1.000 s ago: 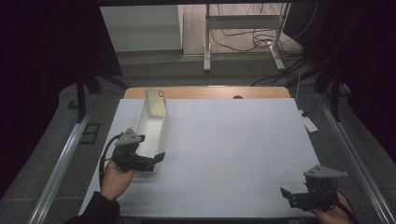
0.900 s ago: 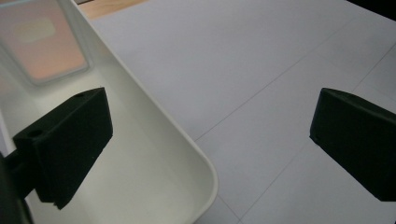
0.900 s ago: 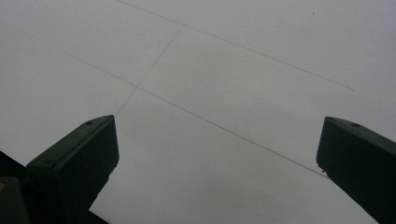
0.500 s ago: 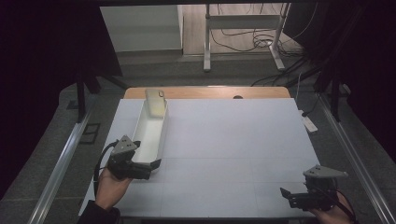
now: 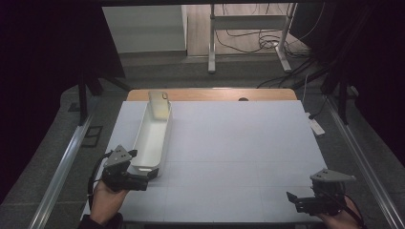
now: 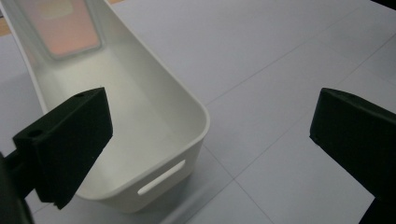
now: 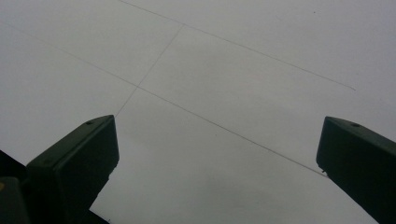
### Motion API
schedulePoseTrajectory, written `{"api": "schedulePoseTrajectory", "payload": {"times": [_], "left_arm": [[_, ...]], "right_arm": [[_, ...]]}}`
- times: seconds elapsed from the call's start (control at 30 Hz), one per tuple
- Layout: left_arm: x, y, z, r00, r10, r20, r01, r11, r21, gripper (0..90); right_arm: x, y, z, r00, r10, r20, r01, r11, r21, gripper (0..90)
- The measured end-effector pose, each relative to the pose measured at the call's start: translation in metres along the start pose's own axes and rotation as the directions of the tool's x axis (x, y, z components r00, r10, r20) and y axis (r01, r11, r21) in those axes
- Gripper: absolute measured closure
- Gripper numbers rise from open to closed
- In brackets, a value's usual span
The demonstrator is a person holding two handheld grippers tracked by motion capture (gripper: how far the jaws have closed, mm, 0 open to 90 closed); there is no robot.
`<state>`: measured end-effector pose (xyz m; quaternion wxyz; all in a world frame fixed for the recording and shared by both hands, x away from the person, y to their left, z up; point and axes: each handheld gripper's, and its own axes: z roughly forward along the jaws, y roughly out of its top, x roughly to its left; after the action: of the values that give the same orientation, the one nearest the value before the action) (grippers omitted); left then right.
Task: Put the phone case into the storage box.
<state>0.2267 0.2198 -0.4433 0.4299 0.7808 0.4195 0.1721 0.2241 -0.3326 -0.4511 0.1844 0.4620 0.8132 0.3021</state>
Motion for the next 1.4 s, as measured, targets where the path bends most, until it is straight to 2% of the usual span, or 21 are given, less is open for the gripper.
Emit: {"api": "schedulePoseTrajectory", "payload": {"times": [0.7, 1.4], "left_arm": [[-0.003, -0.025, -0.024, 0.9992, -0.029, -0.028, 0.029, 0.9996, 0.003, 0.0], [-0.006, -0.043, -0.033, 0.9972, -0.036, -0.066, 0.04, 0.9977, 0.055, 0.0]], "right_arm": [[0.0, 0.0, 0.0, 1.0, -0.001, 0.001, 0.001, 1.0, 0.0, 0.0], [0.0, 0.0, 0.0, 1.0, -0.003, 0.002, 0.003, 1.0, 0.002, 0.0]]}}
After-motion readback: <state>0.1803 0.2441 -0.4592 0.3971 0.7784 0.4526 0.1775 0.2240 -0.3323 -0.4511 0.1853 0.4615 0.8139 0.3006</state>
